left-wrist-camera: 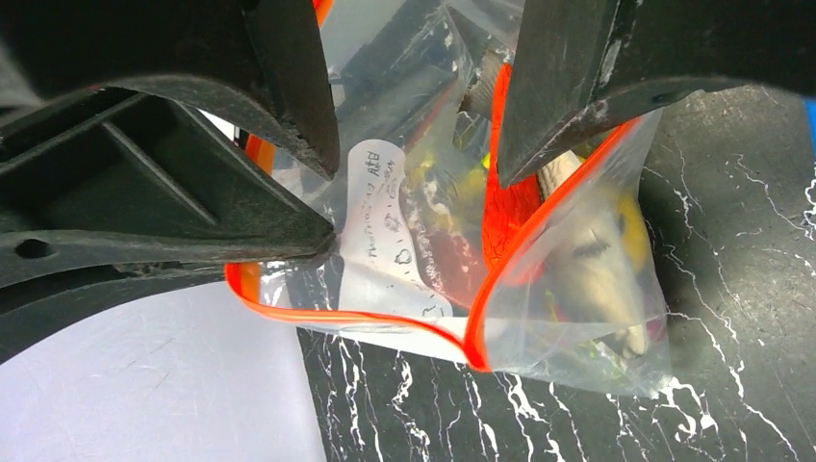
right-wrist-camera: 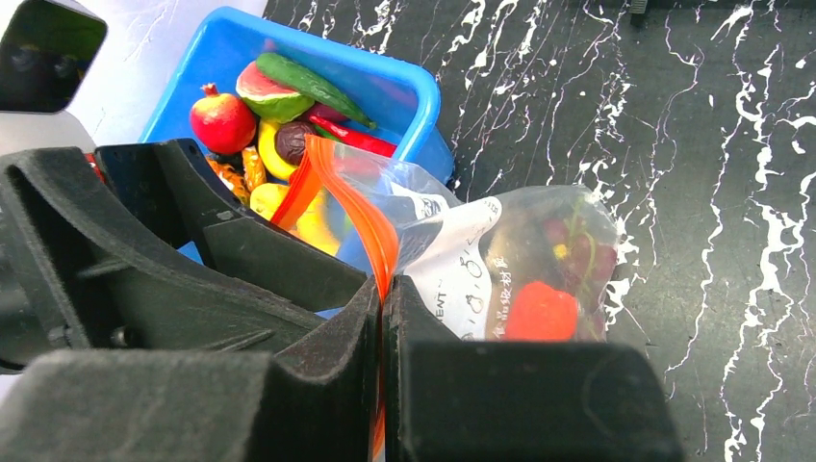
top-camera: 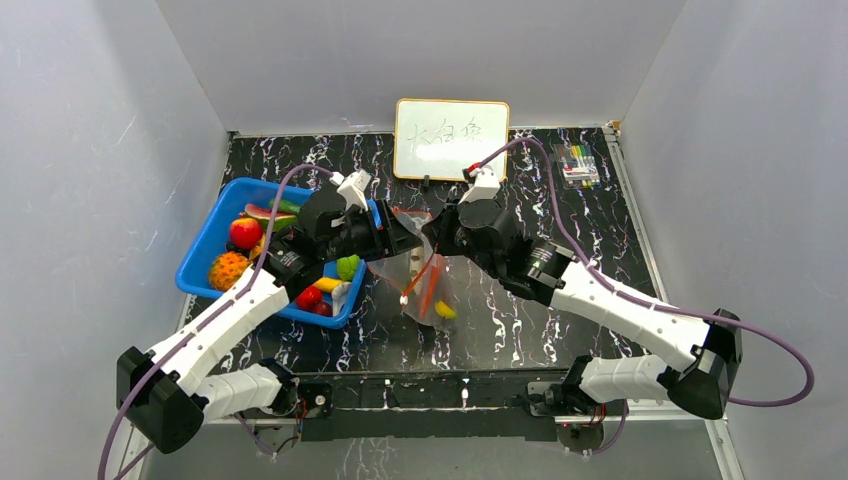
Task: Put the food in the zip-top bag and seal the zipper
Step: Place the fake vegetable in the zipper food storage bag, then pick up the fake fruit from the bin.
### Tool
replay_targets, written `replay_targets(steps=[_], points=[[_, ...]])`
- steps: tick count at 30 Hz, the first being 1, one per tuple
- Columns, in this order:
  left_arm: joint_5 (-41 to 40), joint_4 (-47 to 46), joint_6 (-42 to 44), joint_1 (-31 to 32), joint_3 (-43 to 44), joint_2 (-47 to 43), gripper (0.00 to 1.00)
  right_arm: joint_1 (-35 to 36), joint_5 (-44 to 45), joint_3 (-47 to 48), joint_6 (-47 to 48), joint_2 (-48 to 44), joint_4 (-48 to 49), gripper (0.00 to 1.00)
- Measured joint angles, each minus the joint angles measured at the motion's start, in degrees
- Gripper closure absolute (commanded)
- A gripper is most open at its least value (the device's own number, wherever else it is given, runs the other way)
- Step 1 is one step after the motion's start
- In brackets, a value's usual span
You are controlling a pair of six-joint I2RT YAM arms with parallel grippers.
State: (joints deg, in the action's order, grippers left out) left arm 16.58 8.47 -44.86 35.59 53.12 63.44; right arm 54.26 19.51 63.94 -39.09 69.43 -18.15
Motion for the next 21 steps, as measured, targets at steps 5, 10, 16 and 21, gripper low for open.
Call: replay_targets(steps=[5,10,16,21], points=[[-1.16,1.18,0.81,0.17,1.99,-0.13,0.35,0.00,0.00,-0.07,0.00,-0.20,-0.02,1.00],[-4.37,4.09,2.78,0.17,4.15,-0.90,0.22,0.00,0.00,-0.11,0.00,-0.66,0.00,1.00],[-11.63,10.27,7.13,0.17,10.14,-2.08,0.02,0.00,0.07,-1.18,-0.04,-2.12,-0.24,1.00],[-19.96,14.03,11.58,0.22,15.41,-2.67,0.02,0.00,0.28,-1.75,-0.07,-3.21,-0.46,1.00]])
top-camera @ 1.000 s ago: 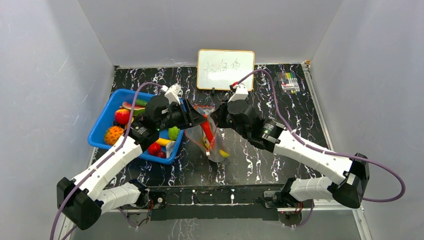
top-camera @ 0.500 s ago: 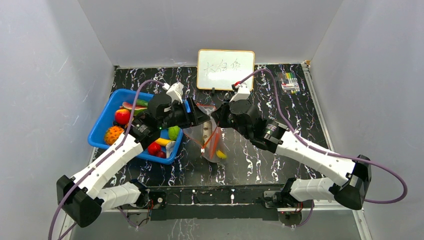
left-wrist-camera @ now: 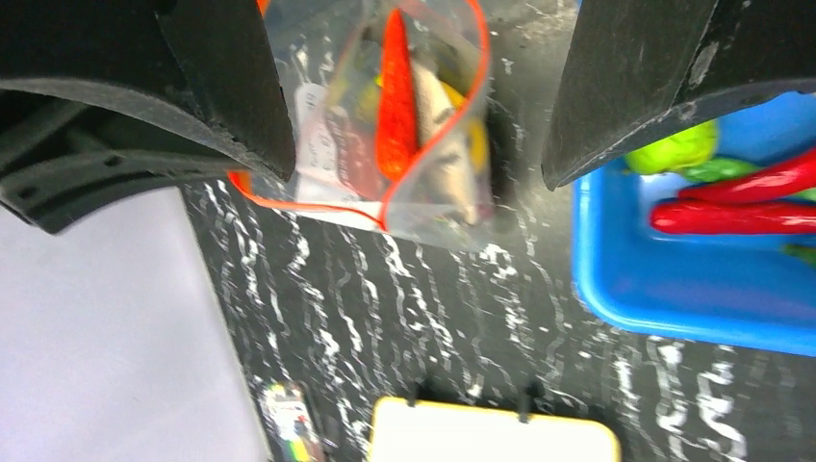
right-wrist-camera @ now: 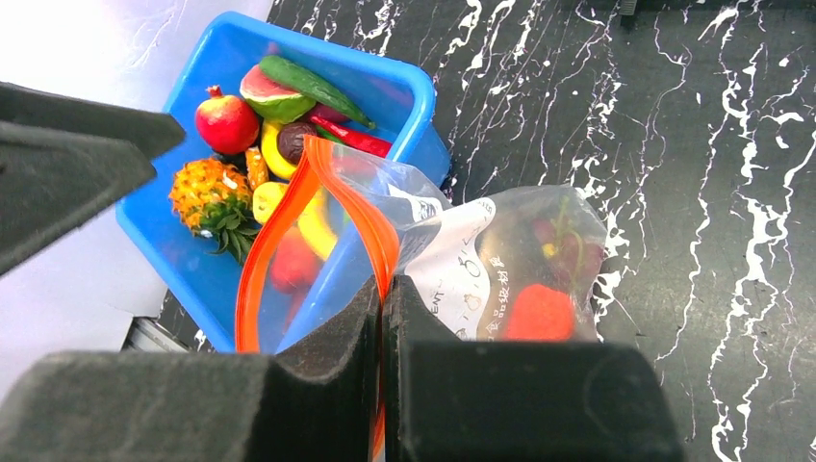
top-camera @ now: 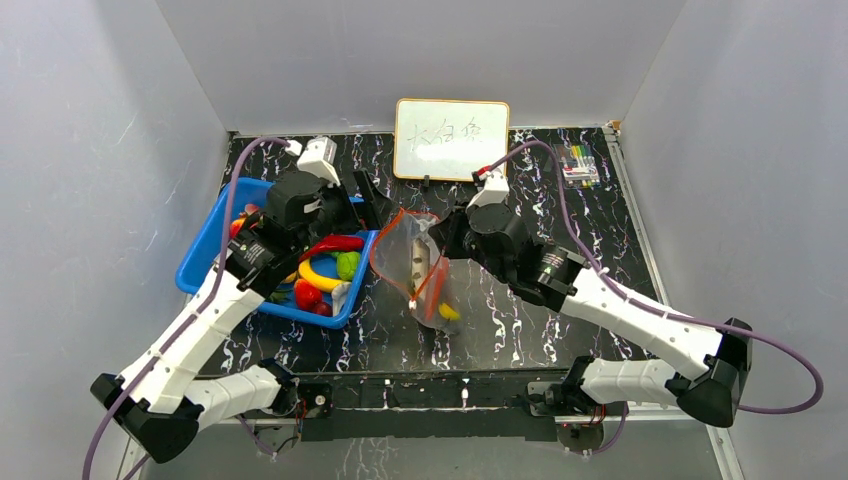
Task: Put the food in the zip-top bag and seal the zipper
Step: Pick up the fake fruit from the bin.
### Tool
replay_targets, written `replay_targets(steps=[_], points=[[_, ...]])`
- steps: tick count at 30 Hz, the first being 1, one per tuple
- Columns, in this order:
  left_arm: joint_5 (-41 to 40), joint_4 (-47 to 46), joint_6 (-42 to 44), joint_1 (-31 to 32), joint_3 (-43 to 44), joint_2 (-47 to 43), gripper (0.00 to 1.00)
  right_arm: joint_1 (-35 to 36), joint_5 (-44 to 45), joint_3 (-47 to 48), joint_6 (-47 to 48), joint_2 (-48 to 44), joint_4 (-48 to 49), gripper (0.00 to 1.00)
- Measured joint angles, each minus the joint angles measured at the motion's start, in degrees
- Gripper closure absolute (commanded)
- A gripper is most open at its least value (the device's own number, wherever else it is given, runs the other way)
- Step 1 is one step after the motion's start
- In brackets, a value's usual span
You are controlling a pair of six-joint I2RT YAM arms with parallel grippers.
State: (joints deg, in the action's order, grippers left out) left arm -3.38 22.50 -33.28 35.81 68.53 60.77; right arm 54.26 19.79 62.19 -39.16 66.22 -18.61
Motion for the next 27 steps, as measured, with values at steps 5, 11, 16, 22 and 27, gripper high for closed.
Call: replay_targets(steps=[5,11,16,22,27], points=[[-8.92,2.40,3.19,0.00,0.59,-1.01,0.08,0.00,0.22,-0.17,0.04,-0.85,-0.50,1.00],[-15.82,1.66,5.62,-1.16,0.07,-1.18,0.14,0.00,0.22,-0.17,0.07,-1.49,-0.55,1.00],[-12.92,-0.04,5.38,-9.35,-2.36,-0.28,0.20,0.00,0.24,-0.26,0.07,-2.21,-0.66,1.00],[-9.03,-1.05,4.72,-21.20,-6.40,2.80,0.08,0.00,0.48,-1.29,0.07,-3.50,-0.96,1.00],[-9.33,-0.90,6.36,-29.33,-6.82,6.16,0.02,0.00,1.22,-1.29,0.15,-3.98,-0.96,1.00]])
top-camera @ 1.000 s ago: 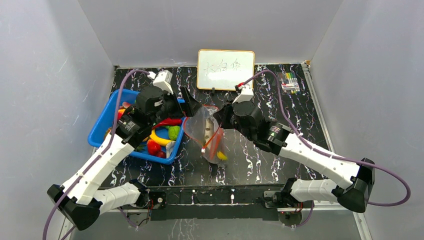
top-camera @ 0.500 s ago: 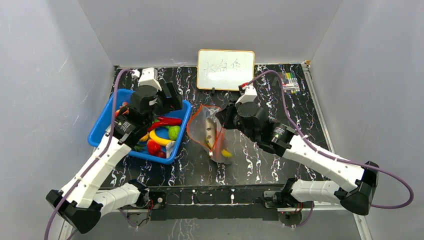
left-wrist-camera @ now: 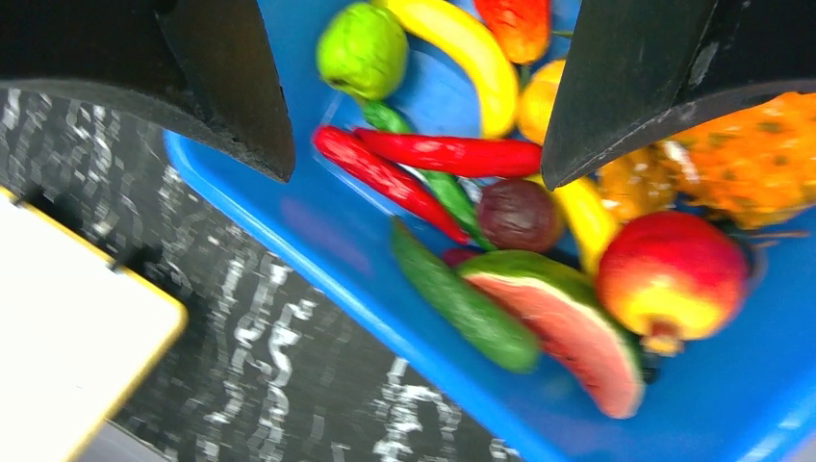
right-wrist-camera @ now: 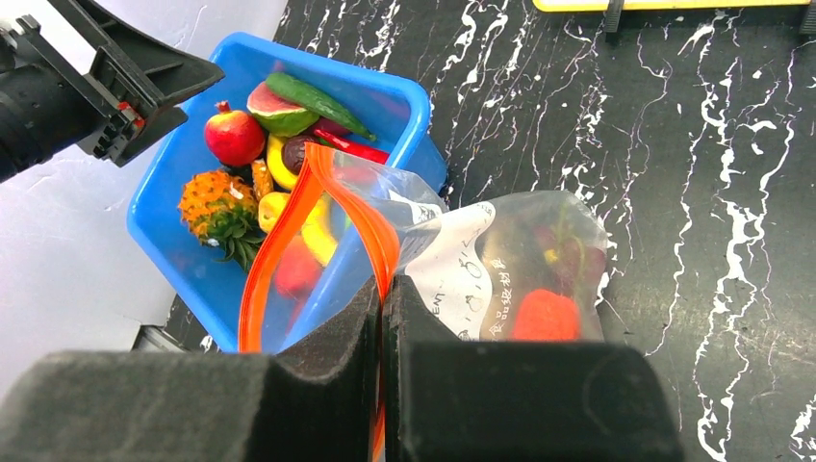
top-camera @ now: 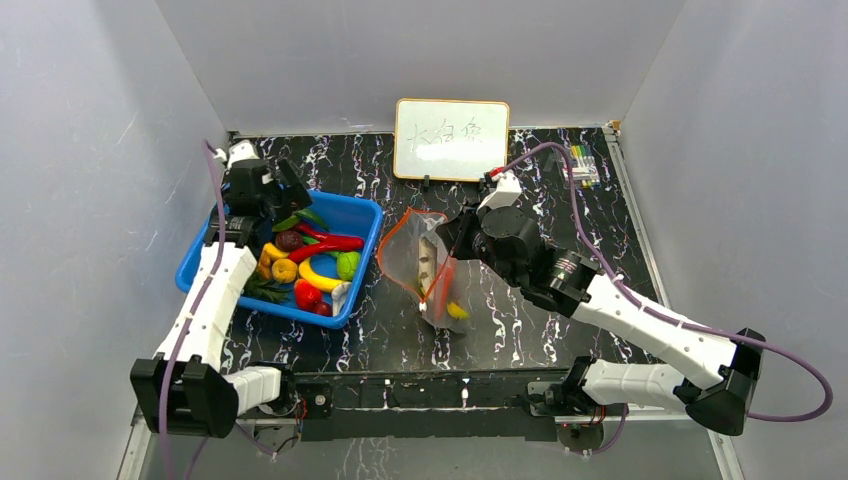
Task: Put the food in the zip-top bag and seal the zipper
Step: Pick up the fake fruit from the bin.
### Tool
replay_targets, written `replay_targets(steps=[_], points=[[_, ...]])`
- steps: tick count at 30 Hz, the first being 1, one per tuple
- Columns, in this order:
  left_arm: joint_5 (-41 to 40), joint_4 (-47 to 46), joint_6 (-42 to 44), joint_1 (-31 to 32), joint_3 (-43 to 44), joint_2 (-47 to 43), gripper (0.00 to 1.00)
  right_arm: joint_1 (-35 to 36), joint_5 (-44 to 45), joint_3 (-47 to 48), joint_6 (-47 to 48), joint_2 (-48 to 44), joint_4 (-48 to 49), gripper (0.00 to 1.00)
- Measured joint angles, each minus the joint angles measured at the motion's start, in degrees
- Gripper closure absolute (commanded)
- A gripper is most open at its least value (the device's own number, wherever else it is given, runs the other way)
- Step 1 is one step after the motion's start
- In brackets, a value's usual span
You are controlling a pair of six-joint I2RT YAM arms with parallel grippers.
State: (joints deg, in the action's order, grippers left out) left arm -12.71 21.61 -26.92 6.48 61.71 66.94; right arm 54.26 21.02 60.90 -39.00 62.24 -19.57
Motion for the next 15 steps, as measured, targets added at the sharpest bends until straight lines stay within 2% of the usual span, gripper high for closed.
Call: replay_targets(steps=[8,15], points=[[-2.71,-0.35,4.22,-11.91,-0.15,3.87,0.02,0.00,0.50,0.00,0.13,-0.39,-0.09,1.00],[-2.80,-1.86,7.45,-15.54,-1.77,7.37,0.02,0.00,0.57,0.00,0.15,-0.37,-0.11,1.00]])
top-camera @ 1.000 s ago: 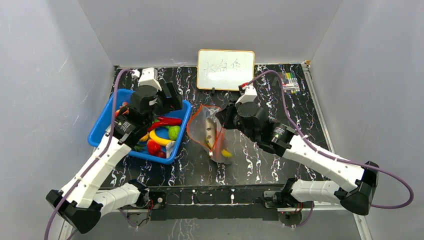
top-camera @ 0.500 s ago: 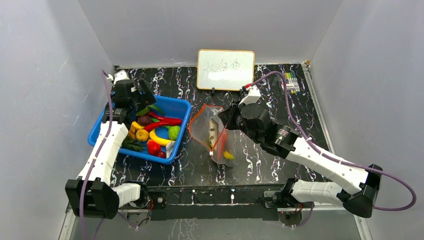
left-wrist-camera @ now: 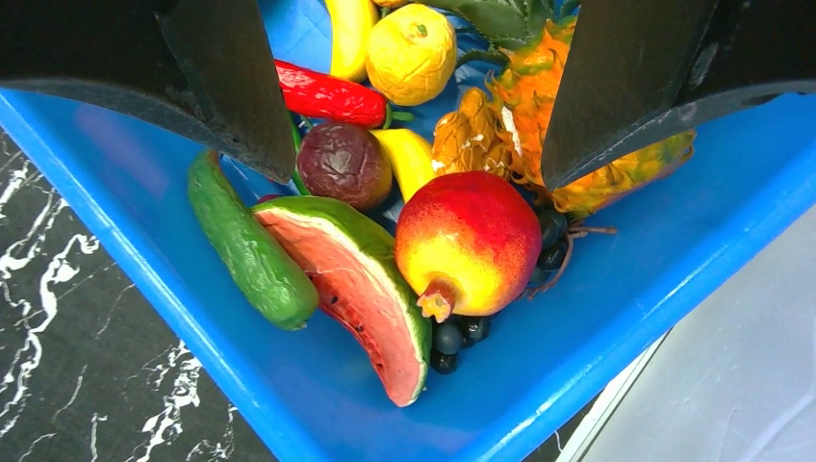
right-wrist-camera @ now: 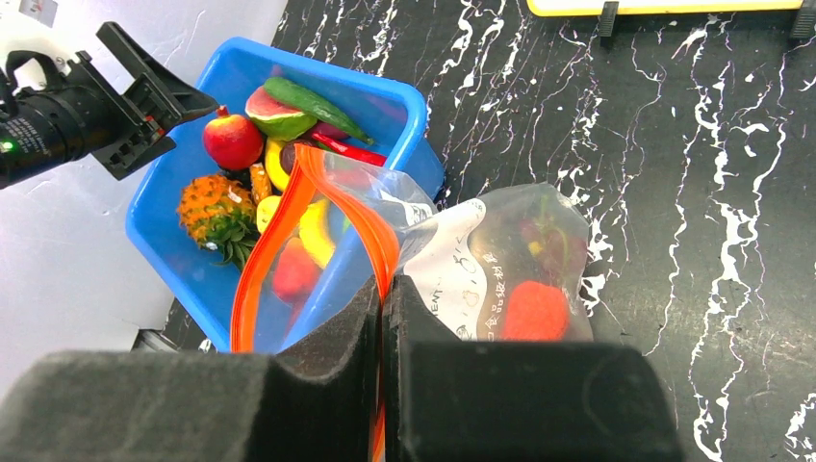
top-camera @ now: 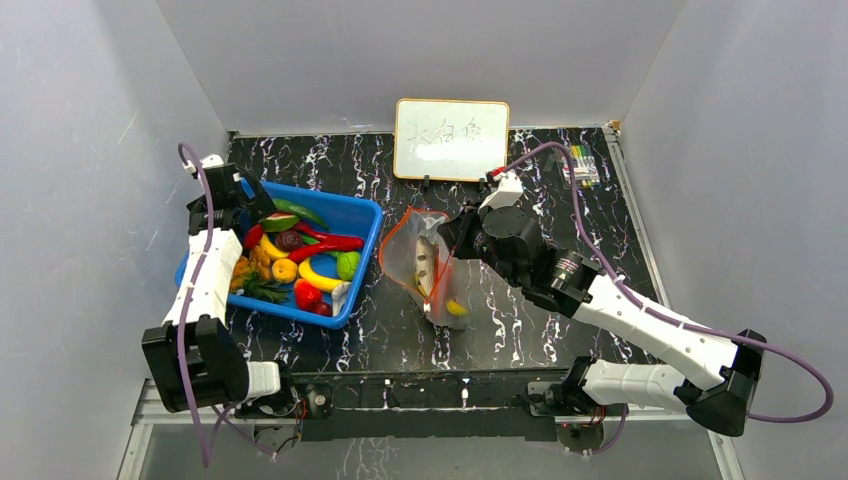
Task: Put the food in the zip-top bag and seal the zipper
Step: Pick up the fake fruit from the bin.
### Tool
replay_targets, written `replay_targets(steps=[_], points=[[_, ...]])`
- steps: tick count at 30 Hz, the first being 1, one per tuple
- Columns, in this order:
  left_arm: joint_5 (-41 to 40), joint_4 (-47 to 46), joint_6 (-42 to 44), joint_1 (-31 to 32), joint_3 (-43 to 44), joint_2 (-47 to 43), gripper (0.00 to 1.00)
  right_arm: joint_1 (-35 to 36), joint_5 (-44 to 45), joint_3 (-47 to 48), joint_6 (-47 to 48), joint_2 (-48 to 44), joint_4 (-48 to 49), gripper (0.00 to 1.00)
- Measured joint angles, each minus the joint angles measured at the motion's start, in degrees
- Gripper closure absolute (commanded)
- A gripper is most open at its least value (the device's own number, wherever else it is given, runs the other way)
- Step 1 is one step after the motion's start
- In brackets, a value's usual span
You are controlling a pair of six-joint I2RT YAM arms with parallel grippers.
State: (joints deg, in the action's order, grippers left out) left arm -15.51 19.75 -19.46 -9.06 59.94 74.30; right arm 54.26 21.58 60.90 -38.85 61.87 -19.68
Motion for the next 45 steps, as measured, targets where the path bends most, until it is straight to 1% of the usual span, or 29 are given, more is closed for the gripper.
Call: replay_targets(steps=[10,18,24,29,32,35,39,45], points=[[-0.26,-0.68,1.92,-2.12,-0.02,5.42,0.02,0.00,-0.09,0.00,0.20,0.00,0.02,1.00],[2.23,-2.29,1.40,-5.07,-0.04,9.25,0.10,0.00,-0.09,-0.20,1.05,0.00,0.13,1.00],[4.22,-3.02,1.27,-6.29,-0.02,11.41,0.19,0.00,-0.13,-0.92,1.27,-0.04,0.22,1.00],[5.31,-2.95,1.42,-6.54,-0.02,13.20,0.39,0.00,-0.11,-2.01,1.27,-1.27,0.20,1.00],[6.14,-2.97,1.49,-6.56,-0.02,13.35,0.45,0.00,-0.09,-2.29,1.27,-2.19,0.17,1.00],[7.08,-2.82,1.55,-6.60,-0.02,13.14,0.48,0.00,-0.07,-2.32,1.27,-2.97,0.20,1.00],[9.27,-1.92,1.20,-6.60,-0.02,11.58,0.51,0.00,-0.07,-2.54,1.20,-3.67,0.24,1.00],[11.96,-0.39,-0.76,-6.58,-0.04,7.08,0.51,0.00,-0.07,-2.62,1.07,-3.76,0.17,1.00]])
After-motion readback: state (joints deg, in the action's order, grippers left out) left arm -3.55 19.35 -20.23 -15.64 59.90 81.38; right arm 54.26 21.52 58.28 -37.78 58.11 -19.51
